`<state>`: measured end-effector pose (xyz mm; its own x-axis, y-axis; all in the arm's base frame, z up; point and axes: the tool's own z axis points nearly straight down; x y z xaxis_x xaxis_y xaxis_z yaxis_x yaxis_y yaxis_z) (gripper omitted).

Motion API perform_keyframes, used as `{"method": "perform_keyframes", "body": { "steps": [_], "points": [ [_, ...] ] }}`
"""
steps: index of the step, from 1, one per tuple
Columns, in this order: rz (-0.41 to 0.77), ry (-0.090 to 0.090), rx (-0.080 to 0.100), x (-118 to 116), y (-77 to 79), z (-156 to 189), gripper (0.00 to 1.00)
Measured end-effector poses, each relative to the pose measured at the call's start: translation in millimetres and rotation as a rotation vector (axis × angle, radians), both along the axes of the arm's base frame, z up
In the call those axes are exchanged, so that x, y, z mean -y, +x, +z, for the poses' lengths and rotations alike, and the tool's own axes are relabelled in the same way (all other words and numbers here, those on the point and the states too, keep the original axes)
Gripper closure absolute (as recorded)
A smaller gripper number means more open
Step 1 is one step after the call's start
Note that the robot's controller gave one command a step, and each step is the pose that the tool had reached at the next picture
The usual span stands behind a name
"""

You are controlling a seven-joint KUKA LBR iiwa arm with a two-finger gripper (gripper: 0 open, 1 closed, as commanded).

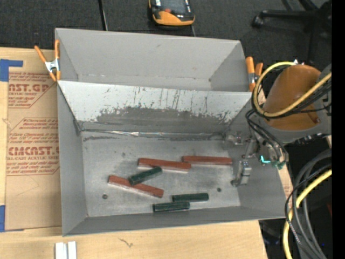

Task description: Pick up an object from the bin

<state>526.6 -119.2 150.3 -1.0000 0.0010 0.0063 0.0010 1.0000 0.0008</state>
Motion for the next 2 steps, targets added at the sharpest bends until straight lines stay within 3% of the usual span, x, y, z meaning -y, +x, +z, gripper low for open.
{"method": "perform_keyframes", "body": {
  "steps": [1,2],
  "points": [
    [0.002,-0.001,0.007,0,2.0,4,0.00],
    [0.125,-0.001,0.010,-59,30.9,-50,0.00]
  ]
}}
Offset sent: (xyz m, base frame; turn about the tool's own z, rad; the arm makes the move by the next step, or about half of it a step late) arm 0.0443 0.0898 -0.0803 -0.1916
